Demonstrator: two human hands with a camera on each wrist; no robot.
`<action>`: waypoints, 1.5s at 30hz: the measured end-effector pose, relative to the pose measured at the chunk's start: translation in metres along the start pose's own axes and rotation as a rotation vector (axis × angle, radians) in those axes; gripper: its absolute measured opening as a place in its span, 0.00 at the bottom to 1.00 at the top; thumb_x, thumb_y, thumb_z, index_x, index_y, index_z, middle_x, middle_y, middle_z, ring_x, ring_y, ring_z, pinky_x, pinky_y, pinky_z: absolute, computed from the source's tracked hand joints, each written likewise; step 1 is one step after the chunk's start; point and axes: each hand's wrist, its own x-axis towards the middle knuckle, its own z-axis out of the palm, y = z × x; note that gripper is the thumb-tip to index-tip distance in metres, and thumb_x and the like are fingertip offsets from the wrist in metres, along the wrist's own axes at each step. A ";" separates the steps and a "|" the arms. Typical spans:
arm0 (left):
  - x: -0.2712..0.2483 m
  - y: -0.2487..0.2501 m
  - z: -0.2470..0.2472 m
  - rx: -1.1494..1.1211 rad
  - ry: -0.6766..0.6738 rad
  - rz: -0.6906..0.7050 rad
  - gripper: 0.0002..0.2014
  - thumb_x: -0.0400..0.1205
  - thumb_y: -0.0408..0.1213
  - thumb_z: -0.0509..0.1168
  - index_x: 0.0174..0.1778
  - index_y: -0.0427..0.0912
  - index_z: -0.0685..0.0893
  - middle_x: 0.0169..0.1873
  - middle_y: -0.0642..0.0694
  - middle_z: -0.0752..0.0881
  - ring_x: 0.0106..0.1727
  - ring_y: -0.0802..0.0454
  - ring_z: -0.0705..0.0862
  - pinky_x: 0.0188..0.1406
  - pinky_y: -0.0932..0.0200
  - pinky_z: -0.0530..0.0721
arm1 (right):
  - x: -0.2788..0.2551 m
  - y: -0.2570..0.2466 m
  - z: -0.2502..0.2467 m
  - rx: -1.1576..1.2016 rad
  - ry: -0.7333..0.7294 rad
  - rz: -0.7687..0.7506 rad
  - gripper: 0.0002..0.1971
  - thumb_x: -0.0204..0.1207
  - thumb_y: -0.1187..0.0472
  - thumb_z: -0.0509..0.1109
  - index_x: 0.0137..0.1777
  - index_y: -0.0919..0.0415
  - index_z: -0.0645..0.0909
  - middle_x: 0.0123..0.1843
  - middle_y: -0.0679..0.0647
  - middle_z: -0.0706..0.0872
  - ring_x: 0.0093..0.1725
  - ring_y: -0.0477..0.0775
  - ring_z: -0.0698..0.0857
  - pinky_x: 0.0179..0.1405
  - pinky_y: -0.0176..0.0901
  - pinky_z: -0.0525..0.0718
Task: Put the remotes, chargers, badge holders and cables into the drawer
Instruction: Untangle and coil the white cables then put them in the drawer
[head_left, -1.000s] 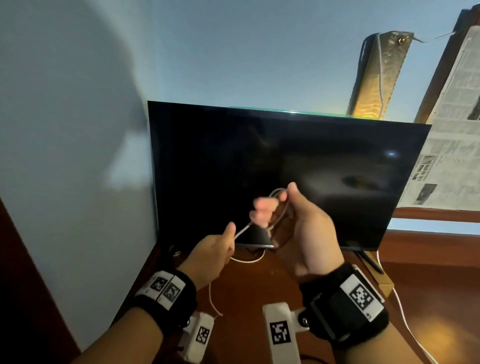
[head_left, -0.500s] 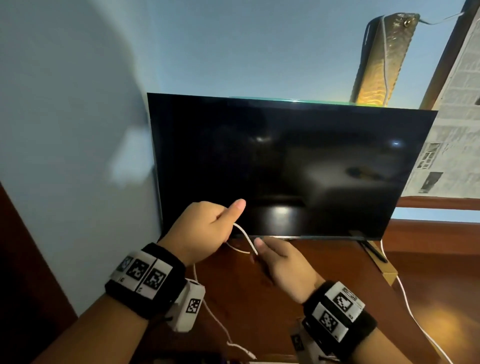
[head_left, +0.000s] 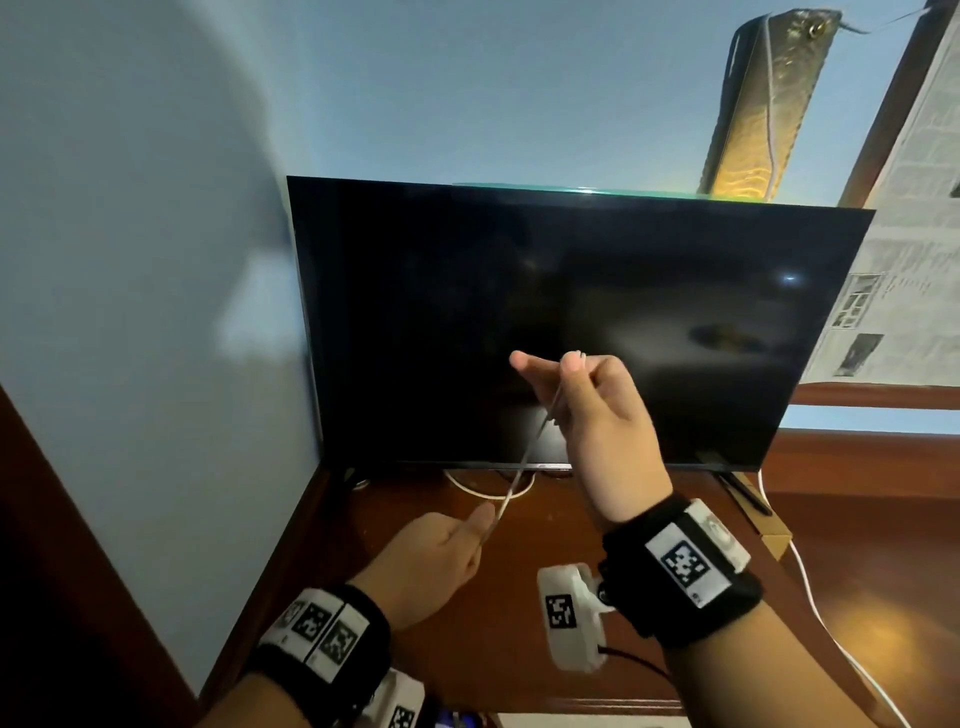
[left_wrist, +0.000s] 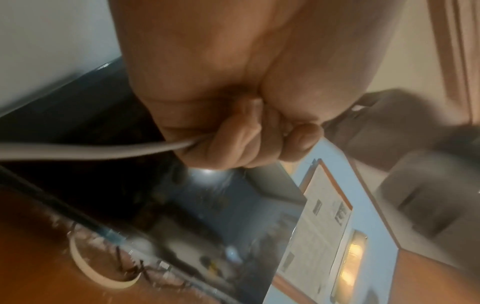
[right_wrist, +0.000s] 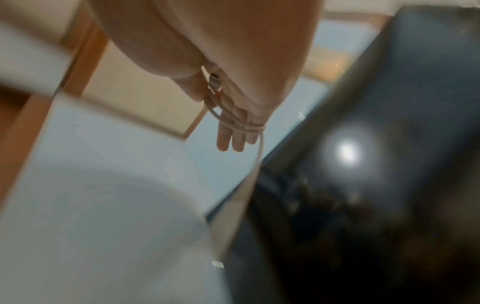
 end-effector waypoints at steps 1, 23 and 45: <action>-0.006 0.005 -0.003 0.017 -0.003 0.011 0.35 0.87 0.68 0.47 0.29 0.44 0.79 0.25 0.43 0.71 0.28 0.45 0.70 0.36 0.54 0.74 | 0.001 0.012 -0.008 -0.241 -0.012 -0.072 0.11 0.92 0.57 0.59 0.52 0.66 0.69 0.57 0.58 0.93 0.55 0.45 0.92 0.56 0.46 0.87; 0.007 -0.011 -0.004 0.001 0.085 -0.027 0.36 0.90 0.65 0.45 0.25 0.44 0.77 0.19 0.51 0.73 0.23 0.52 0.73 0.35 0.52 0.77 | -0.009 0.009 0.017 0.285 -0.097 0.174 0.09 0.93 0.60 0.55 0.58 0.65 0.72 0.58 0.68 0.92 0.60 0.61 0.92 0.63 0.48 0.88; 0.015 -0.002 -0.011 -0.097 0.171 -0.053 0.35 0.89 0.68 0.46 0.25 0.46 0.74 0.21 0.49 0.71 0.24 0.50 0.74 0.31 0.53 0.79 | -0.028 0.026 0.013 0.168 -0.156 0.246 0.13 0.91 0.58 0.58 0.58 0.70 0.76 0.41 0.69 0.92 0.39 0.64 0.91 0.49 0.58 0.90</action>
